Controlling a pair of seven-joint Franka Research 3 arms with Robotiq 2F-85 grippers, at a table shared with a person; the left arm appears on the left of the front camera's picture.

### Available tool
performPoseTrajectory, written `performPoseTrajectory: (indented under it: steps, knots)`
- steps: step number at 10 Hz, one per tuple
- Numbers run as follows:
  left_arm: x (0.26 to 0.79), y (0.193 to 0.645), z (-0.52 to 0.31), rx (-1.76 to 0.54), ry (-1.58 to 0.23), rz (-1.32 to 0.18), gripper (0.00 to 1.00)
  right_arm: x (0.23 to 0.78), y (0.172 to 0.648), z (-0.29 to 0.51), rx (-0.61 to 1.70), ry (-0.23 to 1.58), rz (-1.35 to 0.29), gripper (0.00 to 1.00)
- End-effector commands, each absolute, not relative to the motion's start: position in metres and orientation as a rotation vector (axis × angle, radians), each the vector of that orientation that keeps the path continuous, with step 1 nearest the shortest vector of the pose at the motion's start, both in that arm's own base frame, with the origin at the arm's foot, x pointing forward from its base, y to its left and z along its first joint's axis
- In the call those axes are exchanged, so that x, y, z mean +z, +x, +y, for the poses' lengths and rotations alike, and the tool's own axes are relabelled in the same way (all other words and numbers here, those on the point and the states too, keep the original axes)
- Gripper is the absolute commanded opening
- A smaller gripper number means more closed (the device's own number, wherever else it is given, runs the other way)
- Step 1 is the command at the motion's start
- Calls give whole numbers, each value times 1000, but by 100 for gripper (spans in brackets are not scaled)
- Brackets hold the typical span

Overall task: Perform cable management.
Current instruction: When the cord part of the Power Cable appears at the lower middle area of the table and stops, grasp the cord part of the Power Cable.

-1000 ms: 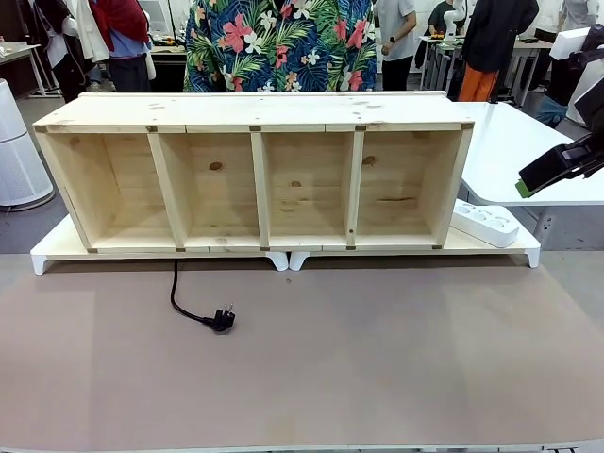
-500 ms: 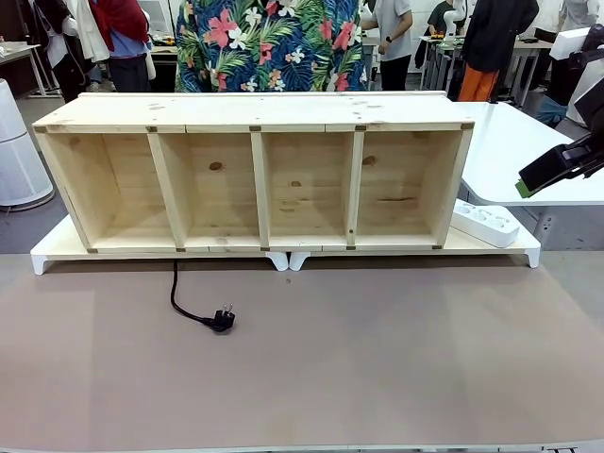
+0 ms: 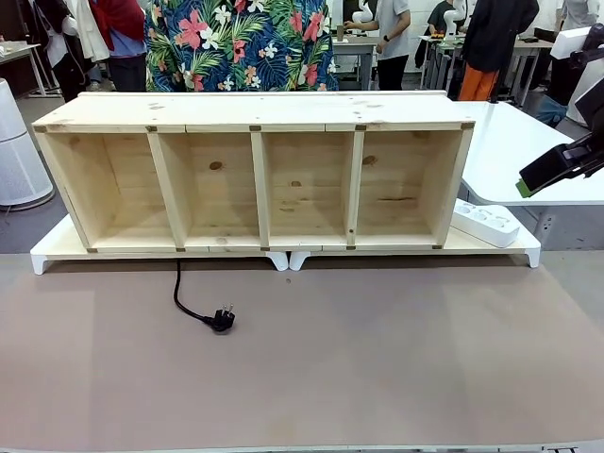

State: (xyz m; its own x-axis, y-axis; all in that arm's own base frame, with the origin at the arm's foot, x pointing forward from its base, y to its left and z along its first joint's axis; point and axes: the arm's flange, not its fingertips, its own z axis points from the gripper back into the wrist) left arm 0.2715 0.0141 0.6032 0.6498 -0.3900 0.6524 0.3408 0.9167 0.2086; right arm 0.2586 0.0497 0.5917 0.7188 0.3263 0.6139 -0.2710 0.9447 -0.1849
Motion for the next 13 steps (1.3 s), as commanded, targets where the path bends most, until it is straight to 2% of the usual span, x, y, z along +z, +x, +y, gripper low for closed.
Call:
performPoseTrajectory:
  steps: [1,3,8,13]
  knots:
    - [604,271,13,-404,66,-763,100,592,259,49,330,-88,-695,100]
    - [604,271,13,-404,66,-763,100,592,259,50,331,-84,-694,100]
    - [604,271,13,-404,66,-763,100,602,282,129,463,-122,-634,100]
    - [604,271,13,-404,66,-763,100,603,298,227,548,-68,-615,100]
